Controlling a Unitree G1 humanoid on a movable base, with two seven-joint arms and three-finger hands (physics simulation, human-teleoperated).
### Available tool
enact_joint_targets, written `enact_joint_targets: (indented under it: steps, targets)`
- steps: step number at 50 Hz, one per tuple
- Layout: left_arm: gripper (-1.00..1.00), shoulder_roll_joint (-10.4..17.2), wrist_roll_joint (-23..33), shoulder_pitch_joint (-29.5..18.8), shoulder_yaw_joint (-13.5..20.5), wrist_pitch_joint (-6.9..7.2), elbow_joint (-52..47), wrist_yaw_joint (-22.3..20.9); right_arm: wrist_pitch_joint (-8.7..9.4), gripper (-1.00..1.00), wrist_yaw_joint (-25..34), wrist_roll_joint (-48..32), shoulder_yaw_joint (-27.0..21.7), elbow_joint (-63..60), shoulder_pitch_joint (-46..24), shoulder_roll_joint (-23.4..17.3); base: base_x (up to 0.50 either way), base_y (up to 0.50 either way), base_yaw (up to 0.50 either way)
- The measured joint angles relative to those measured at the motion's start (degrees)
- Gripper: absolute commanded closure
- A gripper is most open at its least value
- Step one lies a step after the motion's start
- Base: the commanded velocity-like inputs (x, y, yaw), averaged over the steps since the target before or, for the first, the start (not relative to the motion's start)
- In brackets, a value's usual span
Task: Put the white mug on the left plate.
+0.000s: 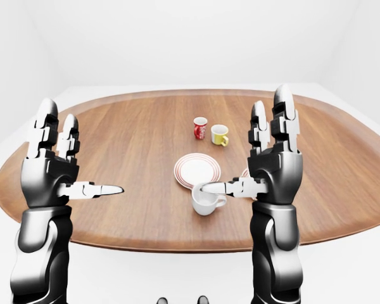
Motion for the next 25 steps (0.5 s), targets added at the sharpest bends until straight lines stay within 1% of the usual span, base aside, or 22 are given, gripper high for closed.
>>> enact_joint_targets:
  steps: [25]
  targets:
    - [-1.00, 0.1, -0.2, -0.2, 0.2, 0.00, -0.9, -0.1, 0.00, -1.00, 0.4, 0.1, 0.4, -0.8, -0.1, 0.1, 0.50, 0.00, 0.00]
